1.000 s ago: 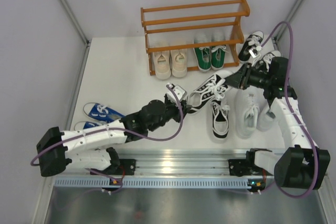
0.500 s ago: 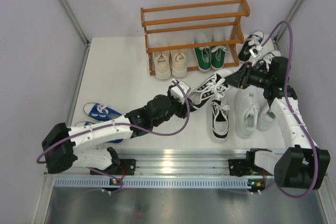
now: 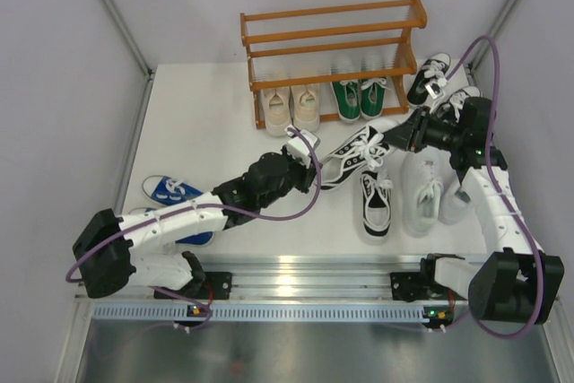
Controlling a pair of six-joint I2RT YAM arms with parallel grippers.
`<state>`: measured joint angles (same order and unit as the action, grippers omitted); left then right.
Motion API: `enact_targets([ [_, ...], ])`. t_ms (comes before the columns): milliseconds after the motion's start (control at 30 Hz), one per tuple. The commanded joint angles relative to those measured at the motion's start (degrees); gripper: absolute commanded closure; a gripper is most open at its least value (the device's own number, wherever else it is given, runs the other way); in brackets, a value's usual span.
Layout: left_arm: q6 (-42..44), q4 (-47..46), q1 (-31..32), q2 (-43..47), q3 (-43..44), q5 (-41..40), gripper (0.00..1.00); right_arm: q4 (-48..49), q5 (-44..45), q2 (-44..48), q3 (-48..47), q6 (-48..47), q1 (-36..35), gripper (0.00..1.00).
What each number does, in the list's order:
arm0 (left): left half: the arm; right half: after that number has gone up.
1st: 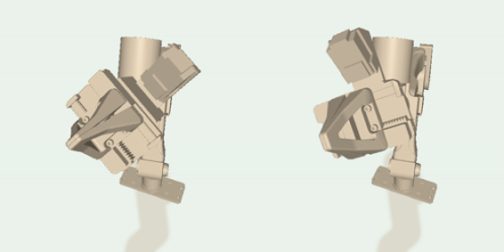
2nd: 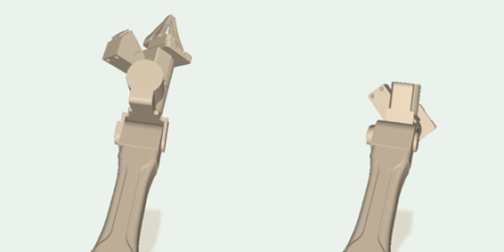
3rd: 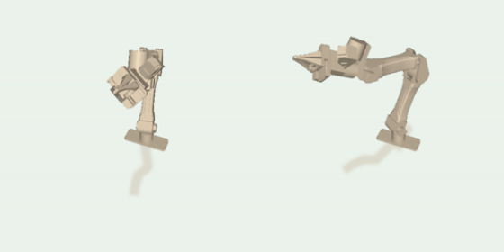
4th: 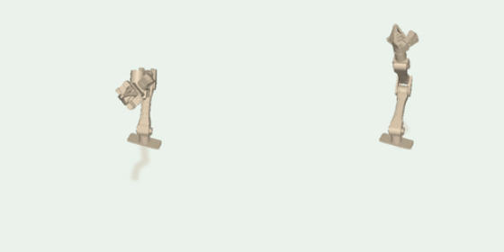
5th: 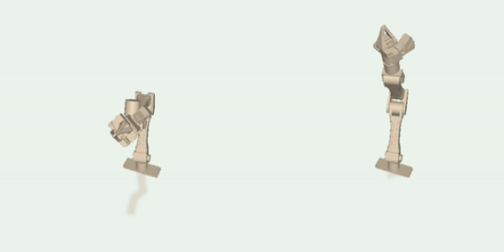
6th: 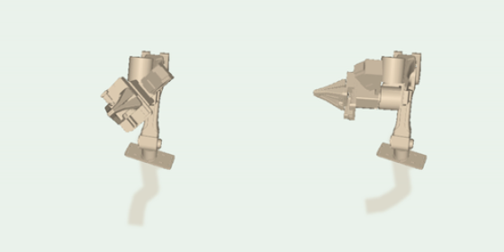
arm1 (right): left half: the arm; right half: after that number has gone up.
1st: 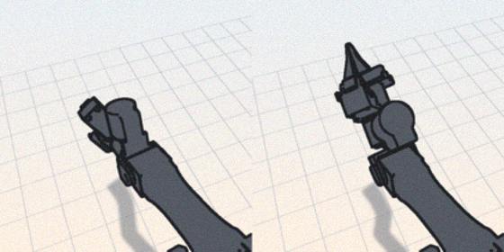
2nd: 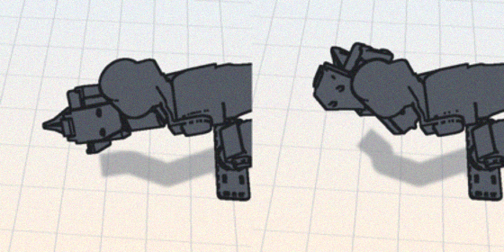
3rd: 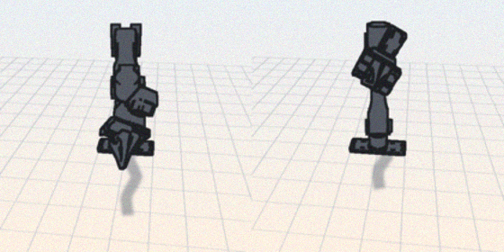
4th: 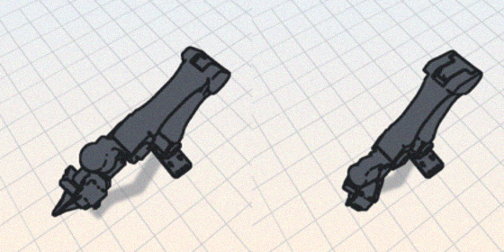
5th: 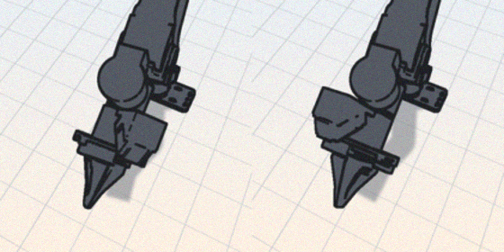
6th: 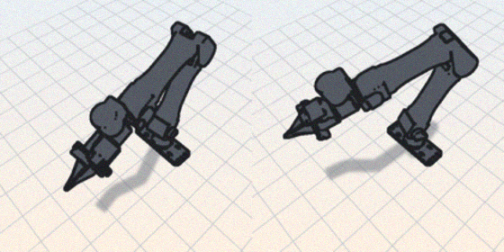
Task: Place and organize the shoes onto the shoe shelf
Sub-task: Pick up the shoe at the center of the board, then place the shoe at the shoe shelf.
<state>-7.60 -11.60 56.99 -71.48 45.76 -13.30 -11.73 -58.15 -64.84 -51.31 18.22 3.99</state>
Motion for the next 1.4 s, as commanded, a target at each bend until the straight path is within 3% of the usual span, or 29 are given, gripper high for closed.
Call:
enact_targets([
  [0,0.56,-1.06,-1.00,0.03,2.14,2.22,0.79,2.41,-5.13,1.91,-0.63,2.08,-0.21,1.00],
  [100,0.91,-1.67,-1.18,0.55,1.62,4.68,0.84,2.41,-5.22,1.65,-0.63,2.08,-0.21,1.00],
  [133,1.00,-2.02,-1.18,0.56,1.44,5.47,0.82,2.41,-5.13,1.65,-0.63,2.08,-0.21,1.00],
  [200,1.27,-1.94,-1.18,0.56,1.18,7.92,0.60,2.41,-5.13,1.65,-0.63,2.08,-0.21,1.00],
  [267,1.27,-1.59,-1.09,0.29,0.91,8.99,0.52,2.41,-5.13,1.65,-0.63,2.08,-0.21,1.00],
  [400,0.92,-1.59,-1.18,-0.85,0.39,8.47,0.53,2.50,-5.13,1.65,-0.63,2.08,-0.21,1.00],
  [467,1.00,-1.59,-1.09,-1.90,0.56,7.94,0.58,2.50,-5.04,1.65,-0.63,2.17,-0.21,1.00],
  [633,0.57,-1.68,-1.09,-2.52,1.09,3.04,1.00,2.41,-4.87,1.82,-0.55,2.17,-0.12,1.00],
  [800,-2.33,-1.42,-1.09,0.02,0.48,-0.14,1.00,2.06,-4.43,1.91,-0.37,1.56,0.14,0.98],
  [867,-4.44,0.08,-1.09,2.13,0.12,-0.93,1.00,1.97,-4.16,2.08,-0.20,1.21,0.40,0.79],
  [900,-5.23,0.60,-1.18,2.83,-0.31,-1.29,1.00,2.14,-4.16,2.17,0.15,0.95,0.58,0.62],
  [967,-7.25,2.27,-1.18,5.29,-1.19,-1.55,1.00,2.23,-4.25,2.61,0.33,0.68,1.11,0.44],
  [1000,-8.82,3.41,-1.18,6.87,-2.15,-1.81,1.00,1.89,-4.16,2.96,0.33,-0.02,1.37,0.28],
  [1033,-9.45,4.03,-1.27,7.67,-2.51,-1.99,1.00,1.53,-4.25,3.14,0.16,-0.46,1.37,0.22],
  [1100,-10.50,5.35,-1.27,8.99,-3.21,-2.25,1.00,0.48,-4.08,3.75,-0.28,-1.77,2.16,0.12],
  [1200,-12.44,7.90,-1.88,11.36,-4.10,-2.52,1.00,0.56,-4.42,4.63,-0.37,-2.40,4.00,0.05],
  [1367,-16.83,13.33,-4.60,15.06,-2.79,-3.22,1.00,2.67,-5.30,7.53,2.52,-2.13,8.57,0.02],
])
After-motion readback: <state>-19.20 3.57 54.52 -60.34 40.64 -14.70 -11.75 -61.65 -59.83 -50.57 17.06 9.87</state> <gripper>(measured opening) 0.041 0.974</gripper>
